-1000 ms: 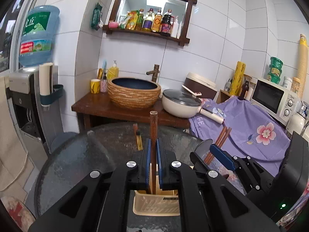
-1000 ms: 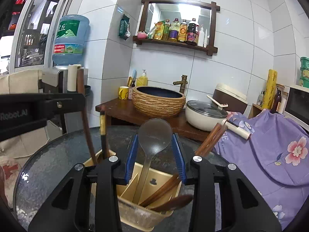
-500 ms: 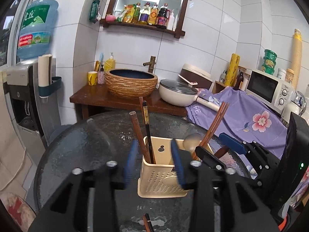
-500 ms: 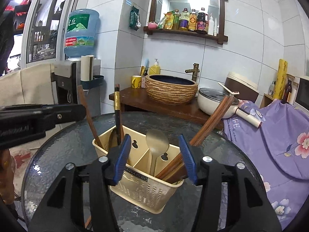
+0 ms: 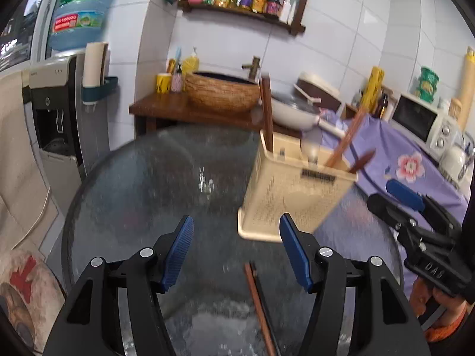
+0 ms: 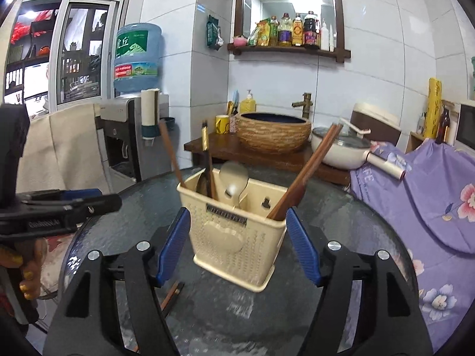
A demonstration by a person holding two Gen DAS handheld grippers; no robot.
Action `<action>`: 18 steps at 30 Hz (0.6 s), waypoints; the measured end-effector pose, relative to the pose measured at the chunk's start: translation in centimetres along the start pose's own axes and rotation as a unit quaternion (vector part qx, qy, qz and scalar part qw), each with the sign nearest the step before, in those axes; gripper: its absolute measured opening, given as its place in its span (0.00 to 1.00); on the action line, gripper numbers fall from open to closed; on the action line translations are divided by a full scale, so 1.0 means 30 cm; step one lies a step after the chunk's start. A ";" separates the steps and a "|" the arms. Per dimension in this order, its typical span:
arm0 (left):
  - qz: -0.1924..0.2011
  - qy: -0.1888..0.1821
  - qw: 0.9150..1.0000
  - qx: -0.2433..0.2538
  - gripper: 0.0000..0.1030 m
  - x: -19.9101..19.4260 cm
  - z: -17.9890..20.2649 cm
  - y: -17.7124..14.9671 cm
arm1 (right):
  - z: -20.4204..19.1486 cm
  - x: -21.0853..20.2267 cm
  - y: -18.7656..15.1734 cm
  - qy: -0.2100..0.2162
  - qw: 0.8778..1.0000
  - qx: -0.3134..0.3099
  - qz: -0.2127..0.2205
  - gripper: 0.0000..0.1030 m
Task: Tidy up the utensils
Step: 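Withdraw both tools from the basket back down to the table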
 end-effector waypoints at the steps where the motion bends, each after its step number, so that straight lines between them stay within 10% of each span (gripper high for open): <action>1: -0.007 0.000 1.000 0.005 0.58 0.003 0.005 -0.031 | -0.008 -0.002 -0.033 0.005 1.000 0.007 -0.010 0.67; 18: -0.110 0.000 0.989 0.098 0.28 0.085 0.101 -0.417 | 0.007 -0.010 -0.462 0.000 0.990 0.091 -0.104 0.68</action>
Point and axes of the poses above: each gripper's, at about its wrist camera, not at the fingertips, and x roughly the way its jaws point, z to its right, y to its top, the point moved 9 cm from there along x, roughly the way its jaws point, and after that the axes turned 14 degrees about y, right-handed, at the moved point
